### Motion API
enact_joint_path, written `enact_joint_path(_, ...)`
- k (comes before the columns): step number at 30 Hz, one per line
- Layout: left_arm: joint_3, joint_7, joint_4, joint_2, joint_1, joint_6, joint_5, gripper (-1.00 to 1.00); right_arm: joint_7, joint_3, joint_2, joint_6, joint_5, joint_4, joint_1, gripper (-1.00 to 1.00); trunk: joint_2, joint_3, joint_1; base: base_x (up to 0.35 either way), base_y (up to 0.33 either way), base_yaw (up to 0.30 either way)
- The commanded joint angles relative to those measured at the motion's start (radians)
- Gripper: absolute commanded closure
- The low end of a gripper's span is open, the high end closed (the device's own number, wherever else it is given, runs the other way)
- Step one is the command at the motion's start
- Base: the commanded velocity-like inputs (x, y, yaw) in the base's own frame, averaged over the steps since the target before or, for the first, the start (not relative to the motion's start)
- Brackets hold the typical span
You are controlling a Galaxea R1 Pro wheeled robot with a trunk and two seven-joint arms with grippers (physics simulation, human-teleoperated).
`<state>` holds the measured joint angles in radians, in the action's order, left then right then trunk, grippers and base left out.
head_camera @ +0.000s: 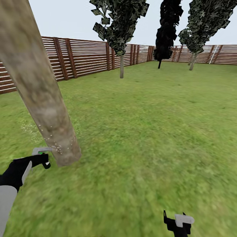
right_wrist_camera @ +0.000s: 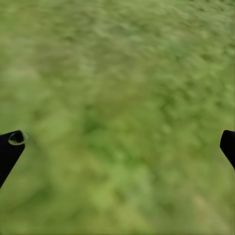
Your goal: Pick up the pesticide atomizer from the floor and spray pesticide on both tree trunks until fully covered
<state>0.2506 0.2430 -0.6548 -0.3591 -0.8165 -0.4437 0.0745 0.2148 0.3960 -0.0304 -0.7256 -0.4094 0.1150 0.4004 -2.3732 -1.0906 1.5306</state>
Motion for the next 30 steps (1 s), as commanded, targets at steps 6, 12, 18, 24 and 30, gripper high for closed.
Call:
enact_joint_path(6,-0.107,0.004,-0.07,0.006,-0.001,-0.062,-0.008,1.0,0.0,0.001,0.0,0.0,0.0,0.0,0.0,-1.0,0.0,0.0,0.0,0.0,-0.102,0.0)
enact_joint_path(12,-0.102,0.0,-0.09,-0.003,-0.01,-0.149,-0.005,1.0,0.0,0.0,0.001,0.0,0.0,0.0,0.0,-1.0,0.0,0.0,0.0,0.0,-0.27,0.064)
enact_joint_path(18,-0.1,-0.012,-0.165,-0.005,-0.021,-0.217,-0.001,1.0,0.0,0.0,0.001,0.0,0.0,0.0,0.0,-1.0,0.0,0.0,0.0,-0.075,-0.271,0.216)
enact_joint_path(24,-0.102,-0.02,-0.173,0.0,-0.039,-0.219,0.005,1.0,0.0,0.0,0.001,0.0,0.0,0.0,0.0,-1.0,0.0,0.0,0.0,0.139,-0.218,0.007)
enact_joint_path(30,-0.095,-0.101,-0.258,-0.01,-0.048,-0.287,0.008,1.0,0.0,0.0,0.002,0.0,0.0,0.0,0.0,-1.0,0.0,0.0,0.0,0.057,-0.034,0.177)
